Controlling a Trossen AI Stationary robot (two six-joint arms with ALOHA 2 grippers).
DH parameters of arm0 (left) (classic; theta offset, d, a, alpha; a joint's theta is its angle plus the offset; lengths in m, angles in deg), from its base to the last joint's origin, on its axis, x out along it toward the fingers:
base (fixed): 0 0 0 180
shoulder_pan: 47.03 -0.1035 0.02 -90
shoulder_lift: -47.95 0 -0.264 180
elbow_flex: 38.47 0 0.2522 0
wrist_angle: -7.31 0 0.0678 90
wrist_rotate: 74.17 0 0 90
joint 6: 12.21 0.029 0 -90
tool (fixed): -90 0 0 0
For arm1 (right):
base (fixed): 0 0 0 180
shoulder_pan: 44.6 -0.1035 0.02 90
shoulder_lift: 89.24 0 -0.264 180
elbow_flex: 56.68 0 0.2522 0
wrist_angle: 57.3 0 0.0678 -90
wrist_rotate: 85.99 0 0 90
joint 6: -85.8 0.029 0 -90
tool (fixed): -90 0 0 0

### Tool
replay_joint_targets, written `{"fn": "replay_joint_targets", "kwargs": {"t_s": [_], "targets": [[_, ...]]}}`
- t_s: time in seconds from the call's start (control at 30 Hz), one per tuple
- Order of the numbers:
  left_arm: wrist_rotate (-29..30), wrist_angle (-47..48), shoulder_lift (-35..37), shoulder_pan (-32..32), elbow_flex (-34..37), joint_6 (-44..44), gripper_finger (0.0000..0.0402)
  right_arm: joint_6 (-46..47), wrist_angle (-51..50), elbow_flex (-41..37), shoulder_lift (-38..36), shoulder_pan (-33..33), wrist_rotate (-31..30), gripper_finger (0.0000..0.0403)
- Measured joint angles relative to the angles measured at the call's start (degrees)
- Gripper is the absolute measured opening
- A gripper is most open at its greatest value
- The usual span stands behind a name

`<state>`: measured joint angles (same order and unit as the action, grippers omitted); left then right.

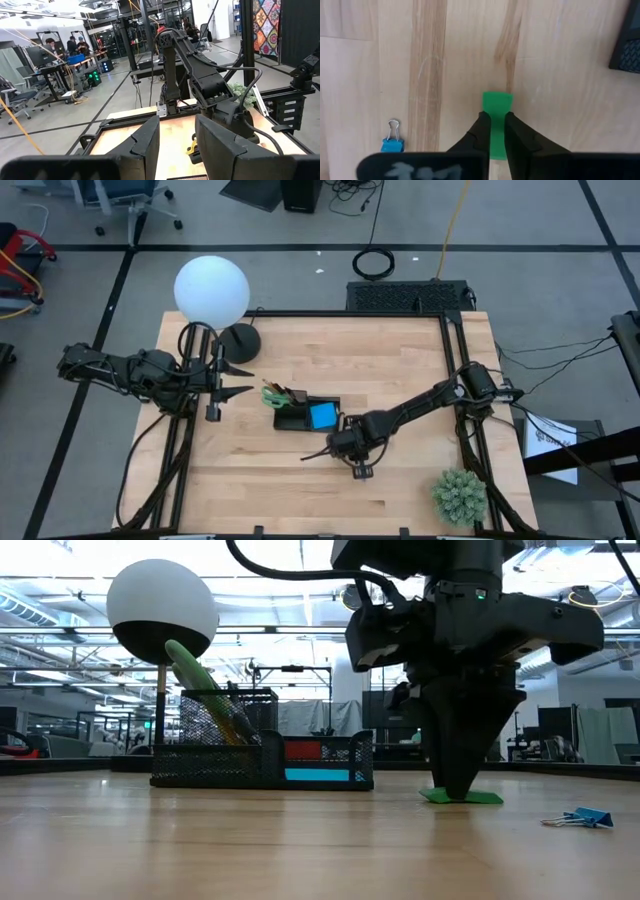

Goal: Pick and place office supplies into organizer
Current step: Put the green eraser into the black desk organizer

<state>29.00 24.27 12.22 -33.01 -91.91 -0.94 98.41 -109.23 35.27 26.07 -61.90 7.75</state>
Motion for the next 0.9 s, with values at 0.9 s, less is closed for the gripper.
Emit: {"fn": "replay_joint_targets", "kwargs": {"t_s": [0.9], "targets": [[0.0,0.0,0.0,0.0,0.0,0.0,0.0131,-0.3,0.7,-0.1,-8.8,2.0,1.6,0.0011]]}}
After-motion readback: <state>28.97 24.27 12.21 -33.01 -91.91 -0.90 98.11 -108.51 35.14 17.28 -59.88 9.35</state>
